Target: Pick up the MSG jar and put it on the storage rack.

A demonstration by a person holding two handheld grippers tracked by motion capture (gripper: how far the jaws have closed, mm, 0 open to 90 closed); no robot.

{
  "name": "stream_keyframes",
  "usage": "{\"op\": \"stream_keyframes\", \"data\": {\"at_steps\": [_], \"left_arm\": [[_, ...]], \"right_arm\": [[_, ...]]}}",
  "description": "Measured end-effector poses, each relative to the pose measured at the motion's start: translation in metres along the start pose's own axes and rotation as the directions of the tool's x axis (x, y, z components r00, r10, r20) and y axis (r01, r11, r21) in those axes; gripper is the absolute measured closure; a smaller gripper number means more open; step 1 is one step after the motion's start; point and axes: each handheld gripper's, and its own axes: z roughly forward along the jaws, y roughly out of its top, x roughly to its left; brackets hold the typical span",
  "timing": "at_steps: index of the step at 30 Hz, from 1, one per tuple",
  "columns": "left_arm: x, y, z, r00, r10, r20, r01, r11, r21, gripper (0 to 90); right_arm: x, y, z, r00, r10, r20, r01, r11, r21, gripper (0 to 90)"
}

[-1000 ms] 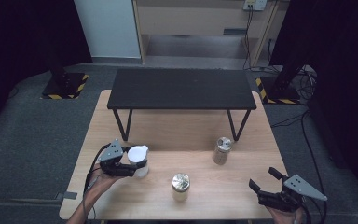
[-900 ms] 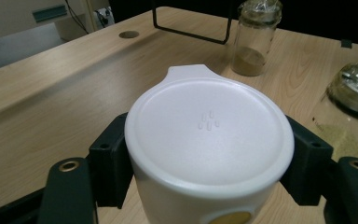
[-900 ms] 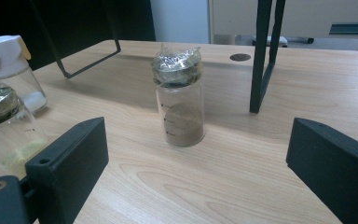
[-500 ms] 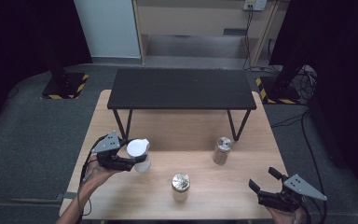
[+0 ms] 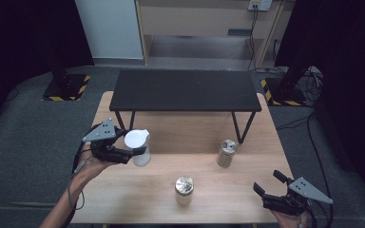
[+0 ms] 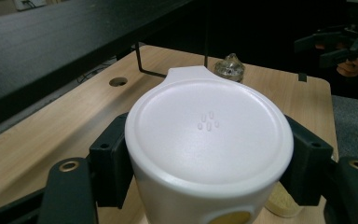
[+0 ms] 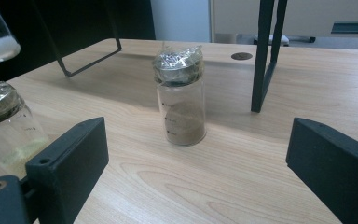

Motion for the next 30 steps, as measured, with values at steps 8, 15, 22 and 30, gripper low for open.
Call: {"op": "stream_keyframes", "data": {"at_steps": [8,15,22,30], "left_arm": [[0.008,0.03,-0.011,0.9998,0.013,0.012,-0.013,0.9999,-0.005,29.6],[0.013,0.056,-0.018,0.9999,0.012,0.005,-0.012,0.9999,-0.005,29.6],[0.015,0.08,-0.023,0.9999,0.012,-0.012,-0.012,0.9999,0.011,29.6],[0.02,0.106,-0.024,0.9982,0.001,-0.06,-0.001,1.0,0.0,29.5]], "right_arm": [[-0.001,0.0,0.0,1.0,0.002,-0.002,-0.002,1.0,0.001,6.1],[-0.001,-0.001,0.0,1.0,0.01,-0.001,-0.01,1.0,-0.001,6.1],[-0.002,-0.001,0.0,0.9999,0.011,-0.002,-0.011,1.0,-0.001,6.1],[-0.002,-0.001,0.0,0.9999,0.013,-0.004,-0.013,1.0,0.0,6.1]]}}
